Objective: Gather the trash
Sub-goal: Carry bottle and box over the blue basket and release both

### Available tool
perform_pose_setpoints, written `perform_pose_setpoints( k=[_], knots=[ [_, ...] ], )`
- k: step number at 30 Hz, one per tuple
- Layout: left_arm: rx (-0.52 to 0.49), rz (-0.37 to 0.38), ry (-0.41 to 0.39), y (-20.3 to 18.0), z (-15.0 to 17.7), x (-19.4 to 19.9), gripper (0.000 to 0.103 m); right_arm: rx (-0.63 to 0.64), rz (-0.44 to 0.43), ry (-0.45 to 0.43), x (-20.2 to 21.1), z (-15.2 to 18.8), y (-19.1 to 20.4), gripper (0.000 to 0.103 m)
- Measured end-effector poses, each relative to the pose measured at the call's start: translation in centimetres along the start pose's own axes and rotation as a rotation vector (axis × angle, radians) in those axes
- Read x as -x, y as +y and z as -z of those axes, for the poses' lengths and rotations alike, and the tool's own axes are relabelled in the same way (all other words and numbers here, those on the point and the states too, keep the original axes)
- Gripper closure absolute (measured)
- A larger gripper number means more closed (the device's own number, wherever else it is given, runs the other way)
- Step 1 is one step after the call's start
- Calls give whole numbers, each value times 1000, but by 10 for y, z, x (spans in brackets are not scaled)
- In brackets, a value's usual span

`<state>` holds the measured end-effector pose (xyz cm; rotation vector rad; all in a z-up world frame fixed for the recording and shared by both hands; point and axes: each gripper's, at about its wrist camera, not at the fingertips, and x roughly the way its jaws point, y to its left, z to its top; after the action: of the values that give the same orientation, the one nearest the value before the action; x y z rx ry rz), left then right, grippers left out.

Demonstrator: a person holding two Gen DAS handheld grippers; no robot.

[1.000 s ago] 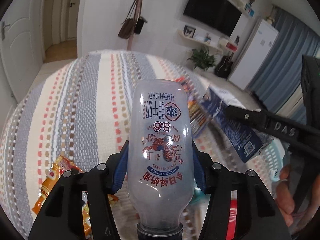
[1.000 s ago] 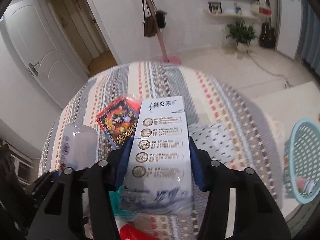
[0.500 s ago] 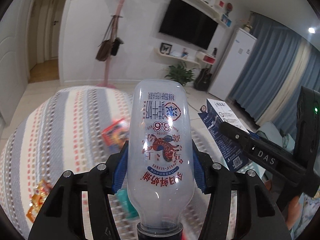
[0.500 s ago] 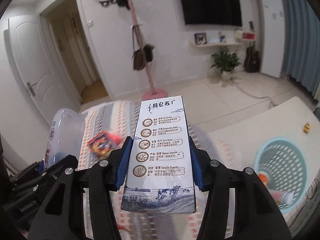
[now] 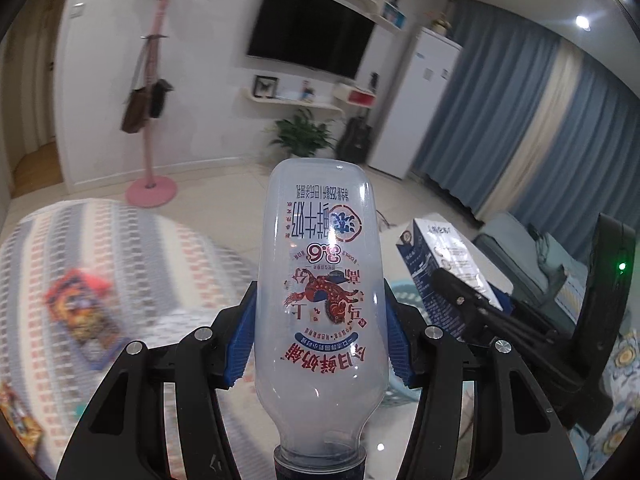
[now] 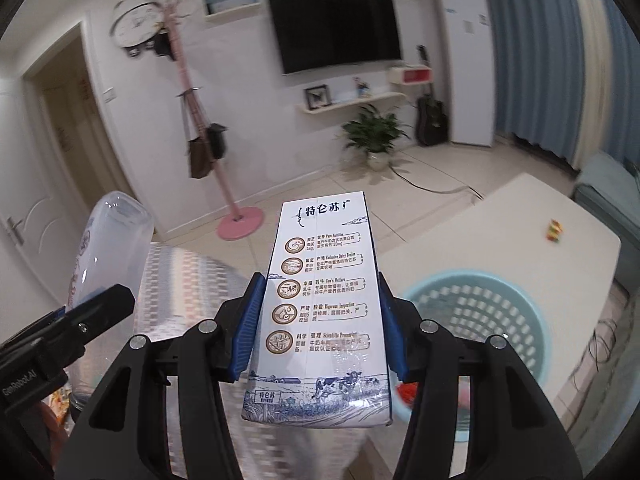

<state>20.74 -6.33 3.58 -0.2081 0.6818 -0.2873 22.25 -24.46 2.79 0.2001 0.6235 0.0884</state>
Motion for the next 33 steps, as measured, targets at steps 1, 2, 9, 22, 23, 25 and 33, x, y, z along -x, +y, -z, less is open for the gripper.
perform_pose_setpoints(
  k=[1, 2, 9, 22, 23, 25, 33],
  knots=[
    [-7, 8, 8, -8, 1, -7, 49, -11, 9, 6, -2, 2, -10, 53],
    [-12, 13, 15, -15, 1, -14, 49, -23, 18, 13, -7, 2, -21, 53],
    [-32, 80, 94, -54, 11, -81, 49, -98, 98, 67, -28, 20, -91, 53],
    [-8, 162, 303, -76, 50, -188, 49, -221, 192, 213, -83, 61, -160, 53],
    [-2, 162, 310, -76, 52, -192, 49, -231, 200, 220, -85, 63, -164, 53],
    [17, 175, 323, -76, 56, -199, 50, -252, 211, 234, -90, 67, -172, 52],
    [2, 198, 310, -88, 58, -196, 40, -297, 222, 241, -86, 72, -182, 52]
  ],
)
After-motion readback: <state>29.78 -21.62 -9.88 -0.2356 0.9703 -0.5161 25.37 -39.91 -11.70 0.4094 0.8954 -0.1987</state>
